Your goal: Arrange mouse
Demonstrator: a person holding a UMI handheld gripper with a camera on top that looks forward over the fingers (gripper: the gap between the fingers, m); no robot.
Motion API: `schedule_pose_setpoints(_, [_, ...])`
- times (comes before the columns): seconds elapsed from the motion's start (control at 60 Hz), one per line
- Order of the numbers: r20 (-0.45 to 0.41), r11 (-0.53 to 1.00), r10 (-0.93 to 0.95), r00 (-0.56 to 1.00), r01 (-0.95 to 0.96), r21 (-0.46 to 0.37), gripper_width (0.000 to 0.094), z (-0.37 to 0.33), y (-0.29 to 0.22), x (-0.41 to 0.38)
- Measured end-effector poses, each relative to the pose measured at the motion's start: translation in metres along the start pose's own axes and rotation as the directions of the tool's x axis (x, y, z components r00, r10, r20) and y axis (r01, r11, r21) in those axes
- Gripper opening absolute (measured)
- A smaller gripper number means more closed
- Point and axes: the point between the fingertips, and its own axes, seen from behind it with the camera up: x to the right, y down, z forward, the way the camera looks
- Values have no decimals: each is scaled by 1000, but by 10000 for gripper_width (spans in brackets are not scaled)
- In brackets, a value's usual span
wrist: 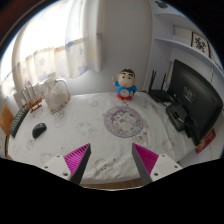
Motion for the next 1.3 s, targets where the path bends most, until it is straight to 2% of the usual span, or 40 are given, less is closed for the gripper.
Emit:
schedule_pose_setpoints(0.283, [3,998,51,999,-51,31,865,4,-1,-54])
schedule_pose_setpoints(0.9, [144,997,-56,988,48,57,850,-40,48,-359])
schedule_pose_setpoints(1.167, [162,993,-79,984,63,97,853,-1,67,-421])
schedule_pose_setpoints(1.3, [141,985,-97,985,75,154,858,35,61,-434])
